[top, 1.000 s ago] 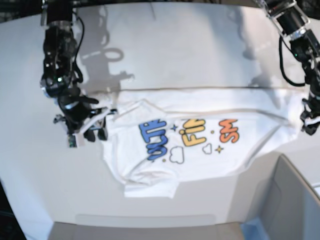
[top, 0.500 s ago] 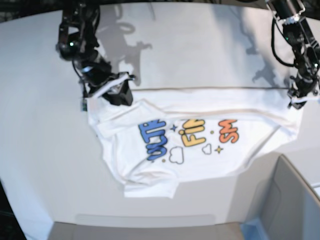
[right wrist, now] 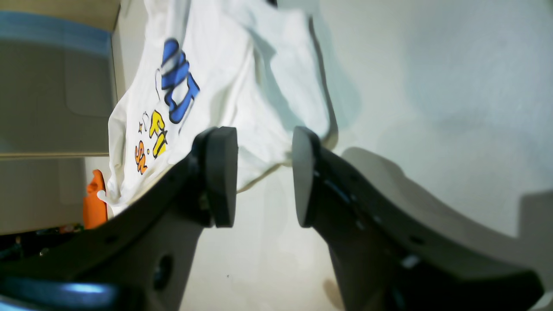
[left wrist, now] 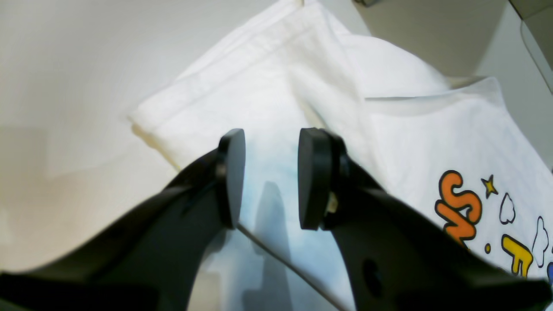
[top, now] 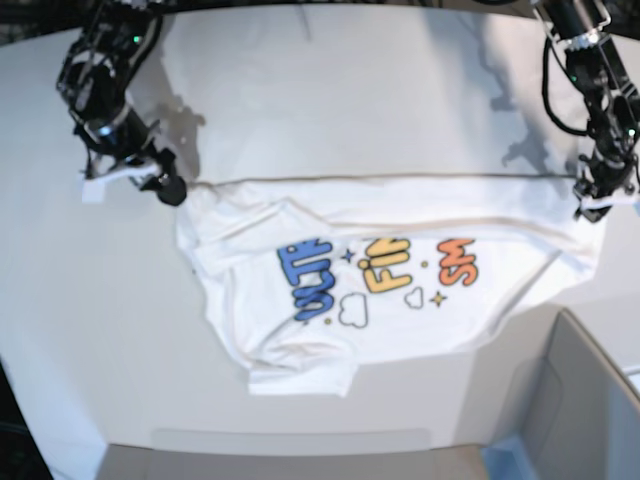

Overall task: Layout the t-shirt on the table in an organized manner, then fold the t-shirt properly
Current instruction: 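Drag the collar edge with both grippers away from the hem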

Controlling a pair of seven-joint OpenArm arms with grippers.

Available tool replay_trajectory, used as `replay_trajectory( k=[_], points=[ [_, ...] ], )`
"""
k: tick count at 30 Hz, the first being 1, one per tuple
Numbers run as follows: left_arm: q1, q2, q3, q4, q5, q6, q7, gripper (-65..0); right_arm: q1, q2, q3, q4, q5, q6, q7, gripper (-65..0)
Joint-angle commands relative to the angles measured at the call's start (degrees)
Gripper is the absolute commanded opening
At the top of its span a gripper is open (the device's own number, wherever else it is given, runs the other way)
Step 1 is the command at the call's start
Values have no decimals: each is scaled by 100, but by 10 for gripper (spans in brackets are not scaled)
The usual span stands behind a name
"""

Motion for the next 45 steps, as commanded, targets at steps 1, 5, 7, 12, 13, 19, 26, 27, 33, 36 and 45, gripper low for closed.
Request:
replay_trajectory(
  k=[1,5,7,12,13,19,26,27,33,36,45],
  points=[
    [-63,-102,-28,102,-10,-33,-107,-430,184,49,7,-74,119,54,96,-433],
    [-45,-102,-28,66,-10,-33,-107,-430,465,101,7,-610,102,54,105,-433],
    [-45,-102,-55,58,-10,-33,-107,-430,597,181,-19,-830,93,54,105,-433],
    [-107,-76,-485,-303,-27,-33,421,-429,781,312,-450,-1102,84,54,122,-433],
    [-203,-5,-696,-443,-36,-33,535,-429,781,312,-511,-1111,84,54,122,-433],
    [-660,153,-1989,-1041,-774,-710,1493,-428,852,286,-590,-1102,-584,54,122,-433],
    [-660,144,-2050,-1076,-933,-745,1678,-428,852,295,-590,-1102,-628,54,122,-433],
    [-660,144,-1962,-1076,-933,-745,1608,-428,852,295,-590,-1102,-628,54,122,-433],
    [-660,144,-1751,-1182,-581,-385,1300,-428,860,277,-599,-1102,-628,54,122,-433],
    [-669,144,-1743,-1287,-291,-104,1291,-416,852,286,-599,-1102,-628,54,122,-433],
    [-836,144,-1725,-1305,-273,-86,1309,-377,852,304,-599,-1102,-628,54,96,-433]
  ],
)
